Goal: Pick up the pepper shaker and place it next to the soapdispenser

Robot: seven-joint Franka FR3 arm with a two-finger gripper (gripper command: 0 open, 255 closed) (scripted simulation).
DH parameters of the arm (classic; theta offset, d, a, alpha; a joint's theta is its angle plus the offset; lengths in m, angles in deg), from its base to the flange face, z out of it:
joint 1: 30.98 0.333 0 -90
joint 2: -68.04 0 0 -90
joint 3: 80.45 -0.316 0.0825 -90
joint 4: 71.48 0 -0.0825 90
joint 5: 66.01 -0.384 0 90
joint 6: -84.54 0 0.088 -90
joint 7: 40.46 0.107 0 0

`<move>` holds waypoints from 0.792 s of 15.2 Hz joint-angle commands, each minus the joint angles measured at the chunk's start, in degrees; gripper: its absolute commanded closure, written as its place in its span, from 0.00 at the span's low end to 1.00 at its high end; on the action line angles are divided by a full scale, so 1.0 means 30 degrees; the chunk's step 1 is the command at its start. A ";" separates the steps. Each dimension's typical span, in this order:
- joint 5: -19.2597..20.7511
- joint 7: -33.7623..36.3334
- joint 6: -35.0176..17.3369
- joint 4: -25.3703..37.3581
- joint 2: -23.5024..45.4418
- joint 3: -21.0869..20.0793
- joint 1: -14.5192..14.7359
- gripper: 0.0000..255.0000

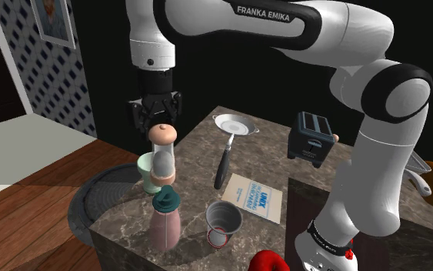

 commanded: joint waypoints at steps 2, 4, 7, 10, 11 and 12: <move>-0.0038 -0.0043 -0.0799 -0.0917 -0.0138 0.0015 -0.0048 1.00; -0.0063 -0.0075 -0.1347 -0.1550 -0.0225 0.0026 -0.0080 1.00; -0.0088 -0.0116 -0.2151 -0.2440 -0.0313 0.0040 -0.0117 1.00; -0.0099 -0.0149 -0.2936 -0.3264 -0.0354 0.0054 -0.0145 1.00; -0.0100 -0.0158 -0.3193 -0.3526 -0.0357 0.0058 -0.0152 1.00; -0.0099 -0.0166 -0.3449 -0.3781 -0.0356 0.0062 -0.0159 1.00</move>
